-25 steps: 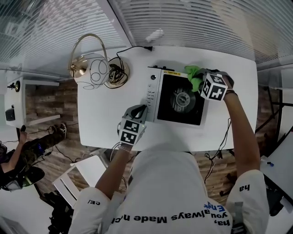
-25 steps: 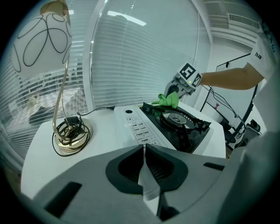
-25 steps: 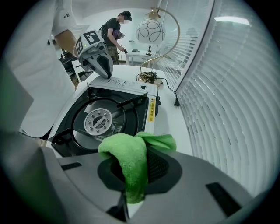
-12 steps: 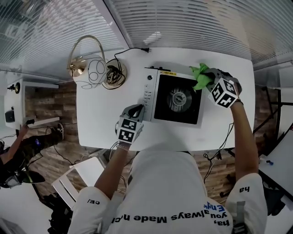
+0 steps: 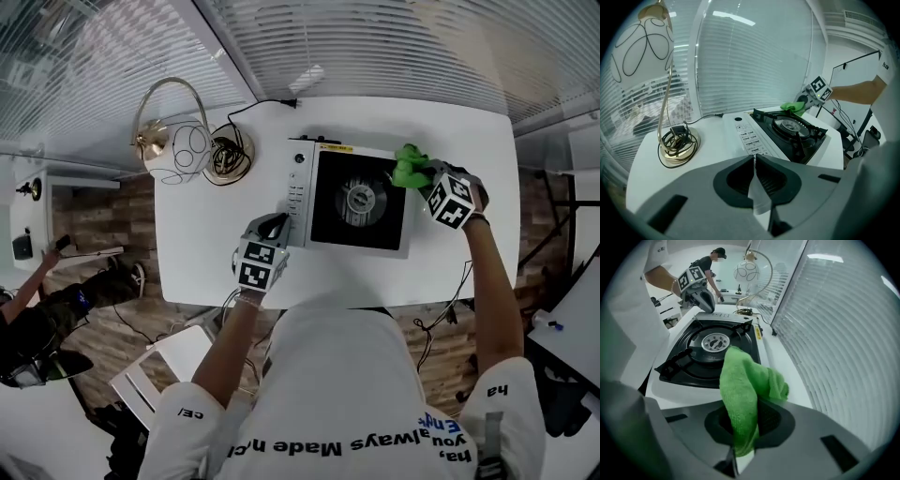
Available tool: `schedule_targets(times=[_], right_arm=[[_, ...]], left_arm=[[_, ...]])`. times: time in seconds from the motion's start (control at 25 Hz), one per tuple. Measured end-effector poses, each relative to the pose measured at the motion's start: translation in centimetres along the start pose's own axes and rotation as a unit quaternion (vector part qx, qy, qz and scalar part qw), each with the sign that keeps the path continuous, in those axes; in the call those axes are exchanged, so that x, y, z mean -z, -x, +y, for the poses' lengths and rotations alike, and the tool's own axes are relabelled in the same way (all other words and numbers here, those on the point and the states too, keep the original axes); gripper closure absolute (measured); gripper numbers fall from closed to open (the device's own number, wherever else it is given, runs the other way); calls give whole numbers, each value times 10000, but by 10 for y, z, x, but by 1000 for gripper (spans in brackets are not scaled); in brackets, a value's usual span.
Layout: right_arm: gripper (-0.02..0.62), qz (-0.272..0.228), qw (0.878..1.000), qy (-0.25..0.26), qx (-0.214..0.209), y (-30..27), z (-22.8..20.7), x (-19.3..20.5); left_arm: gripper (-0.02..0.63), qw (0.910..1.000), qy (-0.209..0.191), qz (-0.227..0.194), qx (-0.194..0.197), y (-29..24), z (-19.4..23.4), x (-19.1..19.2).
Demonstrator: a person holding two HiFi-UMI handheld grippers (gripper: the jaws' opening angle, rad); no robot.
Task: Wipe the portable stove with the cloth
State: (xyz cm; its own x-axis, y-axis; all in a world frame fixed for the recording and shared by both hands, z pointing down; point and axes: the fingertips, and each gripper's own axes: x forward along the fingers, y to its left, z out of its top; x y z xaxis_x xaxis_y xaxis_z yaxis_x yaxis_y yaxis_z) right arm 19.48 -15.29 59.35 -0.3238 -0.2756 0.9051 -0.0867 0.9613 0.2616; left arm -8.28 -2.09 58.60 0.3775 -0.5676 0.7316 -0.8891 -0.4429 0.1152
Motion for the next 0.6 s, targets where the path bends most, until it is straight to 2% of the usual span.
schedule_targets(times=[0.4,0.6], right_arm=[[557,-234,9996,36,-157,2,28,-22],[558,-247,9988,282,-306,6,45,-27]], left_arm=[[583,10000,-34,-19,-37,1,0,-1],[583,10000,-32,-18,-31,0,0,-1]])
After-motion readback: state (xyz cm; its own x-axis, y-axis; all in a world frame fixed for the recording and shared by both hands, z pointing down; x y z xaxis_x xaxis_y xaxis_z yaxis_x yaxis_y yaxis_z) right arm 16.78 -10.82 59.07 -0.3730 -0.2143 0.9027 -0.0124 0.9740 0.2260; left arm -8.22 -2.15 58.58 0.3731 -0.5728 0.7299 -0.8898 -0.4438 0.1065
